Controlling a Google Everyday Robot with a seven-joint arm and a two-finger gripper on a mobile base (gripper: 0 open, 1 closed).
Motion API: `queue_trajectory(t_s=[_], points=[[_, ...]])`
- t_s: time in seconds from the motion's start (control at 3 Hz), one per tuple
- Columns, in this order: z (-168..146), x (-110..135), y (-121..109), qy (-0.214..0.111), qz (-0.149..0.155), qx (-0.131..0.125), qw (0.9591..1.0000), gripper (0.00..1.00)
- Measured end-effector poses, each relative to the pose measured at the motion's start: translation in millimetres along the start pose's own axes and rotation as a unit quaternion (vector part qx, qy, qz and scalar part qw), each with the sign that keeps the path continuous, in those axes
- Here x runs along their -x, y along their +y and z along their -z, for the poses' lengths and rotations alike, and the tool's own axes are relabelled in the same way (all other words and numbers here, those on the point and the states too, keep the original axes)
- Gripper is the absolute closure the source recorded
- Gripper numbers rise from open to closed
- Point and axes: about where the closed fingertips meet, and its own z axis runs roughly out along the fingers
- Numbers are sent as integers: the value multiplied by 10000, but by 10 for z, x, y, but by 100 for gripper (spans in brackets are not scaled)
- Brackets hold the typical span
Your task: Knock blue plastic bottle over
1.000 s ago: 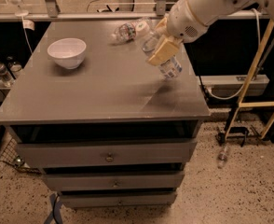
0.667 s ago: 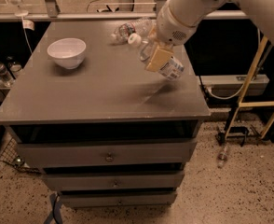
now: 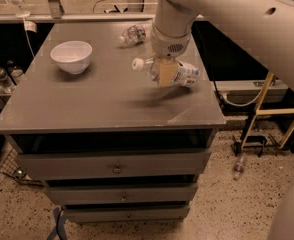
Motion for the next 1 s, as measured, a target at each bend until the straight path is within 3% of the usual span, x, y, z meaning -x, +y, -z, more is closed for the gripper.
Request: queue_trajectory(t_s=[0.33,1.0], points=[[-168,11,44,288,450,374,9979,98],[-182,13,33,267,410,332,9982,53]])
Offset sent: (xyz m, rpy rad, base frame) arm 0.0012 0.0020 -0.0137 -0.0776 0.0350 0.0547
